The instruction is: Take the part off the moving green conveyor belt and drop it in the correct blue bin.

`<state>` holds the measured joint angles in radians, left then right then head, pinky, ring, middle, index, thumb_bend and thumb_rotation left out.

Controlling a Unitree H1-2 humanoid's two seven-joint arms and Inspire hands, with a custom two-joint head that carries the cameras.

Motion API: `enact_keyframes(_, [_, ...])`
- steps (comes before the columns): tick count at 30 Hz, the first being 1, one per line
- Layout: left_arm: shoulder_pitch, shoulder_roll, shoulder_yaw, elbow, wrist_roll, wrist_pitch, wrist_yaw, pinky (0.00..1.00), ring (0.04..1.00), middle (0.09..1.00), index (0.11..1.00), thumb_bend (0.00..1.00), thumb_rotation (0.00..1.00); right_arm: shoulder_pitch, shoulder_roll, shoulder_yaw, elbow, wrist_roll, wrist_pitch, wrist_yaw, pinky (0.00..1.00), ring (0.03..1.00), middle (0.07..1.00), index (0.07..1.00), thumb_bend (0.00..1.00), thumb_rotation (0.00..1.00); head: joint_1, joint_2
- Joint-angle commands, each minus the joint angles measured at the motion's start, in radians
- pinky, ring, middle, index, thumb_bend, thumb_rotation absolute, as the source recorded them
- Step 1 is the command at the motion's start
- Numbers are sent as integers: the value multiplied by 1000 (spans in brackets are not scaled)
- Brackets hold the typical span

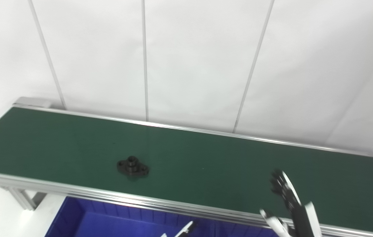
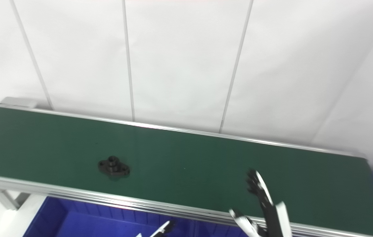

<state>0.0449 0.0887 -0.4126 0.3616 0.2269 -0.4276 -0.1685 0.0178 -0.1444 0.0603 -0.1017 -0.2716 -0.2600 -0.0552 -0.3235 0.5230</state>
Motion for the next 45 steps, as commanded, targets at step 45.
enact_keyframes(45, [-69,23,-12,-50,11,-15,-81,984,1000,1000,1000,703,771,-703,39,430,388,-471,590,360,774,853,897,937,889,433,53,153])
